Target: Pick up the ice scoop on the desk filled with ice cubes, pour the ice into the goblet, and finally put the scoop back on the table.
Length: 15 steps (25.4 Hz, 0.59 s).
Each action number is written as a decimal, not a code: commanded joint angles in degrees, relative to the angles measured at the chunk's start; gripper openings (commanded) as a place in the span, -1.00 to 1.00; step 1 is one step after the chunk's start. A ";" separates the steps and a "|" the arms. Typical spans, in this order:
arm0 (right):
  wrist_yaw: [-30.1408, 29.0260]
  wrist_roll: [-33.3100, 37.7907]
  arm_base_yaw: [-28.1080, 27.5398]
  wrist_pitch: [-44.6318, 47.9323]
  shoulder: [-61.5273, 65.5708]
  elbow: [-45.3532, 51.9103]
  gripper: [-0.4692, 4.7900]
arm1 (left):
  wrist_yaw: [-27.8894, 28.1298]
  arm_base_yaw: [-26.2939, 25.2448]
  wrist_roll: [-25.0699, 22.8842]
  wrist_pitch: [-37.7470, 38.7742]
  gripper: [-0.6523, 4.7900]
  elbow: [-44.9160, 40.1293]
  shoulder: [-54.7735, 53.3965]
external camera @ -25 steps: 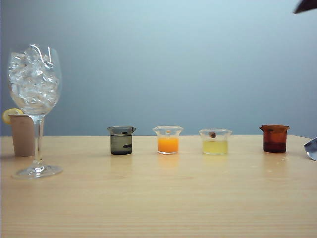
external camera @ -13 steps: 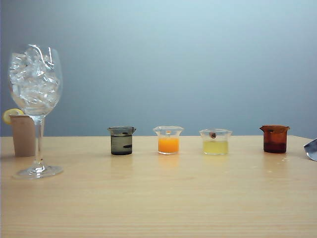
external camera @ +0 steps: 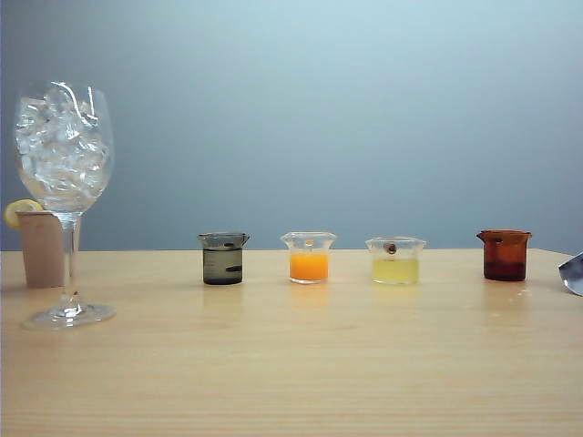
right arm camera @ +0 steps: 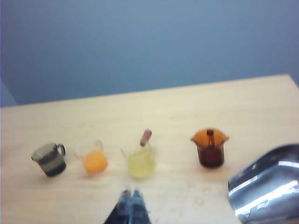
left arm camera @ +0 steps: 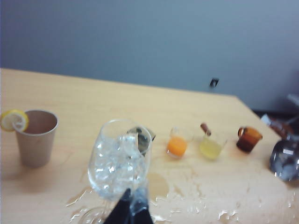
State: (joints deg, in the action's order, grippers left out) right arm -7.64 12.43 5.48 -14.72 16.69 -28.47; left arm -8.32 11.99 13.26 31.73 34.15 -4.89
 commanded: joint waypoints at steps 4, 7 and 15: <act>1.33 0.20 0.00 4.85 -3.39 10.82 -0.86 | 1.03 0.02 4.98 -11.63 -0.78 -12.44 1.27; 2.82 1.90 0.02 7.34 -3.39 14.40 -0.86 | 1.99 0.02 4.98 -17.79 -0.78 -18.29 1.27; 6.03 1.95 0.00 9.49 -3.41 23.06 -0.86 | 4.28 0.00 5.22 -27.23 -0.78 -30.97 1.29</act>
State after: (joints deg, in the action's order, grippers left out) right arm -2.55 14.15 5.48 -6.70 13.37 -6.11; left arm -5.08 11.99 19.14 7.40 3.60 -3.66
